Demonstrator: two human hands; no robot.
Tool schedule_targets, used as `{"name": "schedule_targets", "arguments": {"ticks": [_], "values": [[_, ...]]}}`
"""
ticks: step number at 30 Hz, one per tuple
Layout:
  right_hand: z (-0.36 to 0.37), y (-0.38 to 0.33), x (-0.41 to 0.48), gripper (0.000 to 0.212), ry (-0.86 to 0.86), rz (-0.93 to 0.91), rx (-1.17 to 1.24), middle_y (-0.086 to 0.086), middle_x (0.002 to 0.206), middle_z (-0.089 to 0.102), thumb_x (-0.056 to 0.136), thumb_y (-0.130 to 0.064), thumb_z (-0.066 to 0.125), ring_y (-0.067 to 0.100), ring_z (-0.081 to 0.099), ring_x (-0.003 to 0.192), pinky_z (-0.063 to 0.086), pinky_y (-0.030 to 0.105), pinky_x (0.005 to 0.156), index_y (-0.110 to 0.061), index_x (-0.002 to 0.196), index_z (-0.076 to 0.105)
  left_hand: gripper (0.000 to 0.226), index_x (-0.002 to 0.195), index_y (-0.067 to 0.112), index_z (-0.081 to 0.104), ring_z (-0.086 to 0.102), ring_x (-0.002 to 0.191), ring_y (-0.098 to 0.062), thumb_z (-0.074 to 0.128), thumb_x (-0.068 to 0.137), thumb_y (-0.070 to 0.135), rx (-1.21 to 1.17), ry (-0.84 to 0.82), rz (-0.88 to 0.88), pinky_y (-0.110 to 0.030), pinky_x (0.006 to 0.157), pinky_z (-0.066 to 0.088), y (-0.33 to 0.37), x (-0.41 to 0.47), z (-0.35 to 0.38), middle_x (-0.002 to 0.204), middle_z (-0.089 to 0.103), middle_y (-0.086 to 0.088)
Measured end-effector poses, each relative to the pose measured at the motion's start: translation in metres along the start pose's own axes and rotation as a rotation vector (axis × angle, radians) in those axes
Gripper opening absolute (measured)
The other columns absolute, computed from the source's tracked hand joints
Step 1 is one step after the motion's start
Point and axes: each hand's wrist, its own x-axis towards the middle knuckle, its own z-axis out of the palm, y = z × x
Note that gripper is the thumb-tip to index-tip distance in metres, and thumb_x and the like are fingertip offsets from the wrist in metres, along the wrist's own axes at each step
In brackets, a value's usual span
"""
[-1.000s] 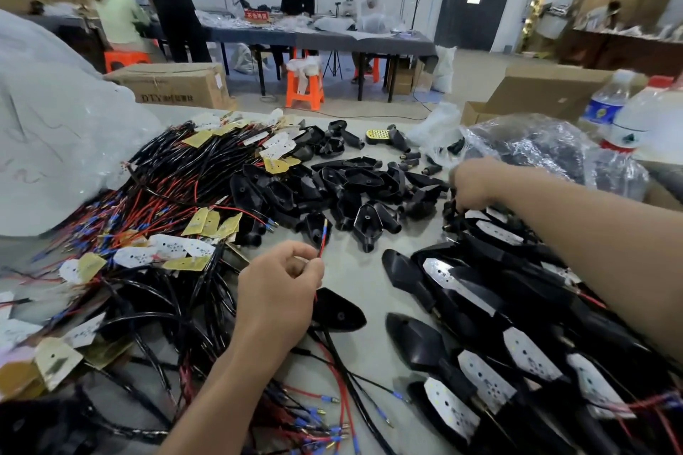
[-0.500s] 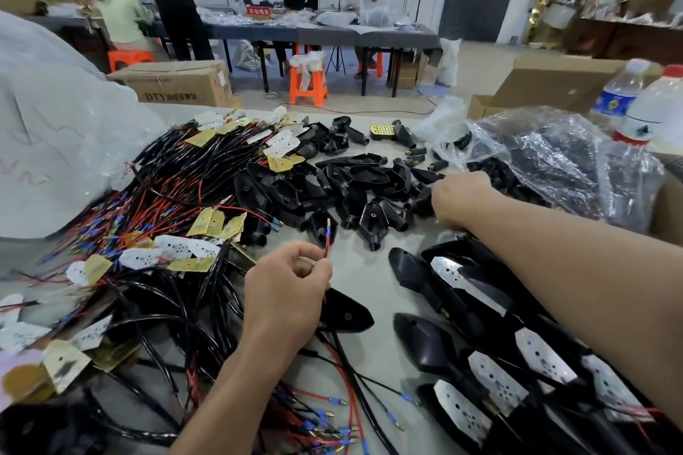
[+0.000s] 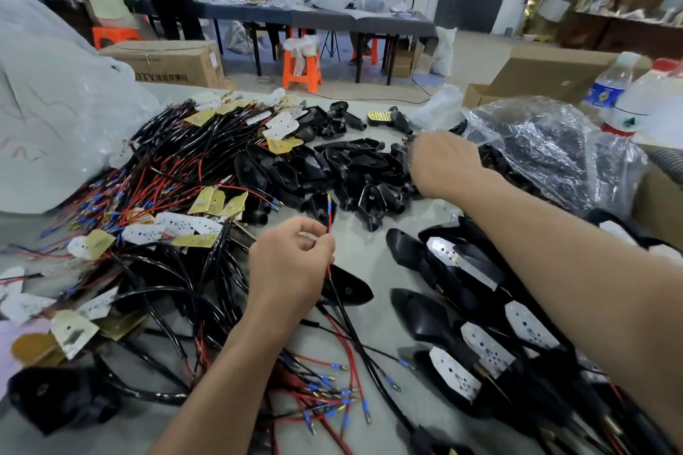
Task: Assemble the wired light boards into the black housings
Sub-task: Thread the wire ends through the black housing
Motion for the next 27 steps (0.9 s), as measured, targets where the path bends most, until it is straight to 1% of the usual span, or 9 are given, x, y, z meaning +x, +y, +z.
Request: {"name": "schedule_targets", "arguments": {"ticks": [3,6,9,14,17,19,22,25,27], "values": [[-0.009,-0.023,-0.031,0.020,-0.008,0.125,0.656,0.006,0.077,0.072,0.094,-0.014,0.056,0.029,0.069,0.070,0.054,0.036,0.061,-0.017,0.079,0.069,0.014,0.074,0.034,0.072,0.068,0.067,0.005,0.079,0.084,0.027,0.076,0.008,0.040,-0.016,0.065,0.054,0.002,-0.006,0.001,0.068,0.071,0.024],[-0.003,-0.047,-0.081,0.020,0.012,0.360,1.462,0.010,0.074,0.073,0.100,-0.008,0.049,0.026,0.066,0.050,0.044,0.027,0.043,-0.011,0.086,0.062,0.024,0.069,0.040,0.071,0.067,0.071,0.008,0.083,0.081,0.024,0.078,0.007,0.094,-0.005,0.065,0.048,0.005,-0.011,0.001,0.071,0.069,0.030],[0.010,-0.060,-0.117,0.019,0.017,0.500,1.866,0.016,0.076,0.071,0.104,-0.004,0.043,0.023,0.065,0.047,0.048,0.025,0.042,-0.010,0.093,0.058,0.021,0.069,0.040,0.073,0.065,0.072,0.009,0.085,0.079,0.025,0.107,0.032,0.142,-0.006,0.066,0.046,0.006,-0.017,0.001,0.073,0.068,0.033],[0.022,-0.058,-0.141,0.013,-0.043,0.556,2.105,0.011,0.073,0.072,0.105,-0.006,0.050,0.021,0.069,0.056,0.057,0.026,0.053,-0.005,0.099,0.061,0.012,0.075,0.031,0.074,0.065,0.074,0.004,0.081,0.082,0.025,0.134,0.043,0.201,-0.013,0.066,0.048,0.003,-0.022,0.005,0.069,0.069,0.021],[0.024,-0.055,-0.144,0.014,-0.085,0.532,2.052,0.012,0.084,0.066,0.096,0.009,0.057,0.021,0.071,0.064,0.059,0.025,0.061,-0.002,0.099,0.064,0.011,0.076,0.032,0.074,0.065,0.076,0.003,0.079,0.081,0.024,0.180,0.081,0.227,-0.015,0.068,0.049,0.005,-0.022,0.008,0.067,0.068,0.020],[0.026,-0.051,-0.145,0.019,-0.074,0.540,2.021,0.011,0.082,0.064,0.093,0.014,0.058,0.021,0.071,0.064,0.058,0.023,0.060,-0.002,0.101,0.063,0.013,0.074,0.033,0.074,0.065,0.074,0.004,0.080,0.080,0.023,0.171,0.076,0.217,-0.017,0.065,0.050,0.006,-0.021,0.009,0.070,0.069,0.022],[0.029,-0.047,-0.145,0.016,-0.033,0.537,2.042,0.008,0.073,0.065,0.095,0.007,0.062,0.017,0.066,0.056,0.055,0.023,0.054,-0.009,0.097,0.057,0.018,0.070,0.035,0.073,0.065,0.071,0.006,0.083,0.077,0.022,0.175,0.022,0.174,-0.017,0.063,0.053,0.006,-0.019,0.009,0.074,0.067,0.033],[0.031,-0.047,-0.143,0.017,0.009,0.472,1.965,0.008,0.070,0.065,0.095,0.001,0.064,0.017,0.062,0.056,0.051,0.025,0.054,-0.013,0.093,0.055,0.019,0.067,0.036,0.074,0.066,0.064,0.006,0.085,0.075,0.024,0.168,-0.031,0.149,-0.016,0.062,0.052,0.005,-0.017,0.011,0.064,0.067,0.029],[0.030,-0.046,-0.142,0.017,0.051,0.447,1.904,0.010,0.071,0.063,0.095,0.000,0.065,0.017,0.059,0.055,0.048,0.025,0.053,-0.014,0.093,0.055,0.017,0.072,0.041,0.074,0.066,0.062,0.002,0.084,0.074,0.027,0.169,-0.056,0.149,-0.016,0.056,0.051,0.005,-0.018,0.010,0.062,0.068,0.025]]}}
